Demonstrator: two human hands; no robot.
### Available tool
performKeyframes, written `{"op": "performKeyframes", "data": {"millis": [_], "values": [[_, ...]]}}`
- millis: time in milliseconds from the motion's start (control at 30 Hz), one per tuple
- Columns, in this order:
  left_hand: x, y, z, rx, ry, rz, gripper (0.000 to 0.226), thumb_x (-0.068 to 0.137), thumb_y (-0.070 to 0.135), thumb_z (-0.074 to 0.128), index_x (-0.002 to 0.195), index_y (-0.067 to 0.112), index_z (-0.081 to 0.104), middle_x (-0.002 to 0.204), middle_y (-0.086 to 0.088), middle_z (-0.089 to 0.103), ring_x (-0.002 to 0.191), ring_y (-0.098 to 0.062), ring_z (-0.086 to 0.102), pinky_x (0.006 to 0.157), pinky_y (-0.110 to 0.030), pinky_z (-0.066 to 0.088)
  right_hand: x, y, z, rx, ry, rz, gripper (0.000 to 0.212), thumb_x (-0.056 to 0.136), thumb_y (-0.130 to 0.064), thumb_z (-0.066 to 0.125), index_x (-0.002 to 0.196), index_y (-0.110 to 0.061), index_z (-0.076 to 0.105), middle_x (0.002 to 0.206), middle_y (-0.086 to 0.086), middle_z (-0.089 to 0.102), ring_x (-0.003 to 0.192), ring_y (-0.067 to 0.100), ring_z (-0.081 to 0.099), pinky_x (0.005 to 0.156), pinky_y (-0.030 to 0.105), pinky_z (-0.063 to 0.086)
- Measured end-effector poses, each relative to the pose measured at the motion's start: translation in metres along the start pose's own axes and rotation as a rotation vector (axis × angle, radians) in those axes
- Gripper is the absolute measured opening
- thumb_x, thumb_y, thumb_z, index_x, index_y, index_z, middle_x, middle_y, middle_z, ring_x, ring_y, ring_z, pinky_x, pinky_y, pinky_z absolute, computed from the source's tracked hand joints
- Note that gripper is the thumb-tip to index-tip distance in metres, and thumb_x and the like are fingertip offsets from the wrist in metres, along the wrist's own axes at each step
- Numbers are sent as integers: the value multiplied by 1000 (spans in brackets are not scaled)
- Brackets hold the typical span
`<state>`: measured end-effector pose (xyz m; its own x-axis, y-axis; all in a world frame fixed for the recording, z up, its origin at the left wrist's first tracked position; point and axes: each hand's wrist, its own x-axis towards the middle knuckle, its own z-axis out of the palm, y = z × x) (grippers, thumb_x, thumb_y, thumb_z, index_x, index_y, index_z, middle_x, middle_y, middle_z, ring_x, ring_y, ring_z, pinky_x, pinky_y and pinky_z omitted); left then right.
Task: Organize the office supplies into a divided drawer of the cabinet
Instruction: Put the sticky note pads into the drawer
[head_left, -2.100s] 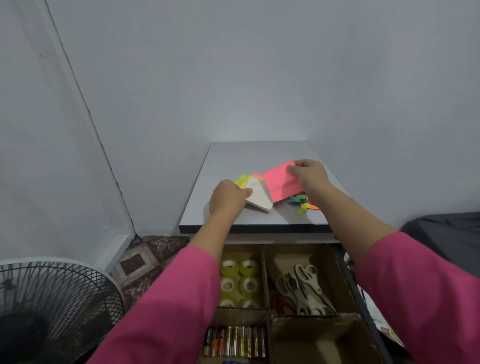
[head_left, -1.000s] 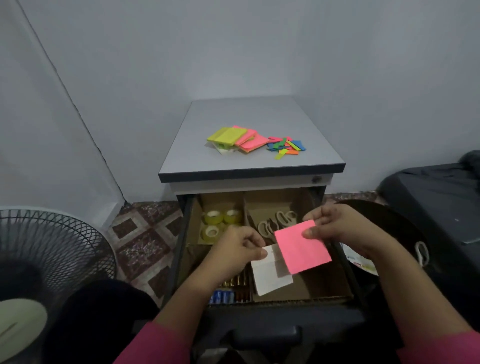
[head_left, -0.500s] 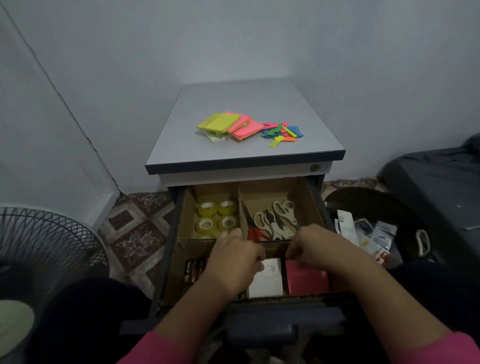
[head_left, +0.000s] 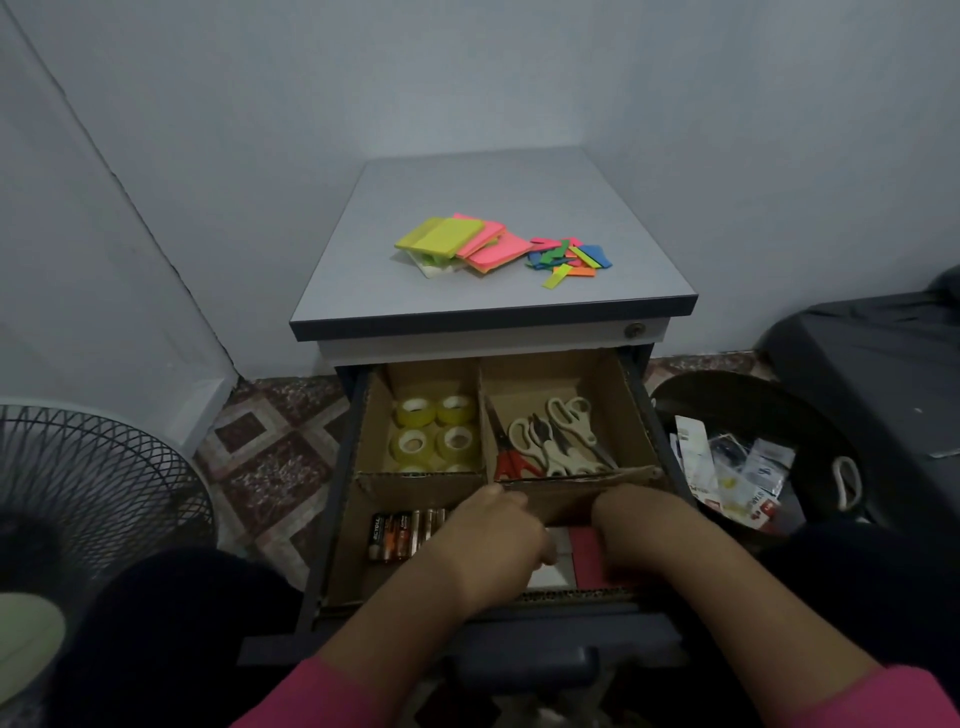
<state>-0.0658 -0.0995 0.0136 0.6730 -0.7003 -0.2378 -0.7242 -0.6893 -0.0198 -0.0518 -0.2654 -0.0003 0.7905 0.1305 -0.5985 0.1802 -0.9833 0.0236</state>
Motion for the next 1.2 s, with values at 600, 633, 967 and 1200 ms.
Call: {"op": "performKeyframes", "data": {"millis": [600, 633, 967, 1200], "values": [[28, 13, 6, 283, -371, -106, 39, 101, 41, 39, 137, 31, 49, 138, -2, 49, 128, -24, 37, 108, -36, 18, 21, -4, 15, -77, -132, 48, 39, 98, -15, 44, 135, -5, 50, 140, 14, 49, 127, 31, 48, 105, 45, 41], [28, 13, 6, 288, -369, -95, 39, 101, 39, 39, 138, 32, 49, 138, -2, 49, 127, -25, 37, 108, -36, 18, 21, -4, 15, -71, -131, 47, 39, 97, -15, 44, 135, -5, 50, 140, 14, 49, 126, 31, 48, 104, 44, 41], [27, 11, 8, 289, -347, -79, 38, 101, 39, 40, 136, 32, 51, 137, -2, 50, 127, -25, 38, 108, -36, 18, 25, -4, 15, -50, -158, 77, 40, 96, -16, 49, 135, -6, 50, 141, 14, 48, 127, 30, 47, 104, 45, 42], [24, 10, 8, 271, -287, -61, 35, 101, 33, 40, 134, 32, 53, 131, -3, 53, 121, -24, 42, 105, -35, 22, 22, -4, 14, -20, -144, 57, 41, 95, -18, 51, 134, -6, 51, 139, 14, 50, 126, 30, 49, 104, 42, 42]]}}
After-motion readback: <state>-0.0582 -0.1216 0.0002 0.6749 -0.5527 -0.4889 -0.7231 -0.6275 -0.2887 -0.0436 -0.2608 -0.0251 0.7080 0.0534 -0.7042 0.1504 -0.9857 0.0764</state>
